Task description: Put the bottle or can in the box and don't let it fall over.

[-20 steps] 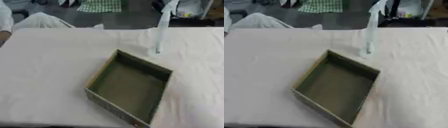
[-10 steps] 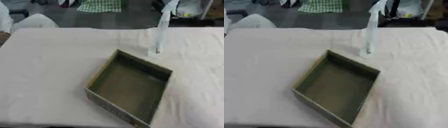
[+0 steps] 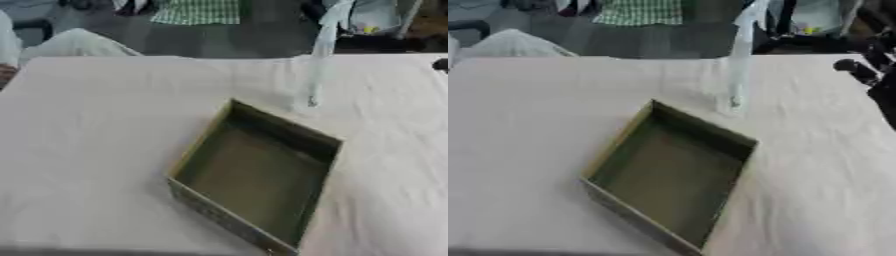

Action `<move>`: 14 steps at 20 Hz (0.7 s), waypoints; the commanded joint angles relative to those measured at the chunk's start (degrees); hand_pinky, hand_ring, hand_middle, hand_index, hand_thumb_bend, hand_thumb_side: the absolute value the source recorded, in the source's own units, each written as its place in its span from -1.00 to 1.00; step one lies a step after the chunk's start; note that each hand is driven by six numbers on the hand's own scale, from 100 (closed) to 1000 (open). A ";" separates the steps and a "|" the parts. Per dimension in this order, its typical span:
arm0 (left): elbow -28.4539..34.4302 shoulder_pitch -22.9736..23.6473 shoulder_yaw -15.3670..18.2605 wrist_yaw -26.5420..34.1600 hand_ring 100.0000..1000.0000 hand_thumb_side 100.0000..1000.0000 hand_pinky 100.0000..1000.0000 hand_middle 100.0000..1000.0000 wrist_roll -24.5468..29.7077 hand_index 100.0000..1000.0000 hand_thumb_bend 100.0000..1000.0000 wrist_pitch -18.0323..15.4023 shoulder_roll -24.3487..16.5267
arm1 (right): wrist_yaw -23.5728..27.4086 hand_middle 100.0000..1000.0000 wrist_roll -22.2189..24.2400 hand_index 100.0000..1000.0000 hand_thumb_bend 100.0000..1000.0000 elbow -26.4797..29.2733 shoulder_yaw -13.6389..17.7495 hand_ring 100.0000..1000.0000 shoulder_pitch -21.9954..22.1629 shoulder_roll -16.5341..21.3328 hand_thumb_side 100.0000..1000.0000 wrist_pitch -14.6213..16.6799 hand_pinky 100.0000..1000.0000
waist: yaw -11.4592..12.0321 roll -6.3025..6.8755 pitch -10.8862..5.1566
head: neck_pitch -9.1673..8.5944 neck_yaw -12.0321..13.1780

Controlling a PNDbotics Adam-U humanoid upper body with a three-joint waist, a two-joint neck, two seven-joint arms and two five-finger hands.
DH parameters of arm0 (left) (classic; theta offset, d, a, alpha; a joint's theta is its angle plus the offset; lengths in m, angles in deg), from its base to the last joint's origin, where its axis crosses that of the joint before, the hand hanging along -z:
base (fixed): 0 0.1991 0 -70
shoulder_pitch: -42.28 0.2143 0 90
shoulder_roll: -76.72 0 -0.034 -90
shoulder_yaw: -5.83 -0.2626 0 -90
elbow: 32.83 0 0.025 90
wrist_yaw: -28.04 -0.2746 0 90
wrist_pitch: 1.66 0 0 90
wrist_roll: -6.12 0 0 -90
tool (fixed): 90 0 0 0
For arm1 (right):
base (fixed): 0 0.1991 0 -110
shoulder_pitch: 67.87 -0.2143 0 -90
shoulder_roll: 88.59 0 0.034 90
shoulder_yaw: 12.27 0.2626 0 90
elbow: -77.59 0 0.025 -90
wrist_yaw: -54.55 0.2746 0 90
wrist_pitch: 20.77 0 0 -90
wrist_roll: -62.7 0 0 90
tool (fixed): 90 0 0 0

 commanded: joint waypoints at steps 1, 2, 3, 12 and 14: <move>0.97 -0.25 0.11 0.28 1.00 0.19 1.00 0.92 0.21 0.43 0.50 0.05 -0.95 | 9.68 0.79 -3.21 1.00 -0.09 0.07 -0.32 0.12 -1.02 1.80 0.84 -4.51 -0.05 | 0.06 -0.12 -0.45 | -0.63 -0.20; 0.97 -0.26 0.10 0.31 1.00 0.19 1.00 0.92 0.23 0.43 0.50 0.05 -0.95 | 12.37 0.73 -4.70 1.00 -0.01 0.01 -0.45 0.09 -1.18 1.71 0.82 -5.48 -0.07 | 0.07 -0.12 -0.45 | -0.65 -0.20; 0.97 -0.26 0.08 0.33 1.00 0.19 1.00 0.92 0.24 0.43 0.50 0.05 -0.96 | 14.75 0.52 -6.31 1.00 0.07 0.00 -0.54 -0.03 -1.35 1.63 0.83 -6.24 -0.20 | 0.08 -0.12 -0.45 | -0.65 -0.22; 0.97 -0.28 0.01 0.51 1.00 0.19 1.00 0.93 0.37 0.43 0.50 0.04 -0.99 | 25.76 -0.30 -15.78 1.00 0.38 0.83 -1.28 -0.84 -3.16 0.59 0.93 -9.98 -1.00 | 0.09 -0.07 -0.48 | -0.75 -0.39; 0.97 -0.29 0.00 0.55 1.00 0.19 1.00 0.93 0.39 0.43 0.50 0.02 -1.00 | 27.01 -0.46 -17.37 1.00 0.44 0.66 -1.36 -1.00 -3.46 0.25 0.98 -10.57 -1.00 | 0.09 -0.06 -0.47 | -0.73 -0.41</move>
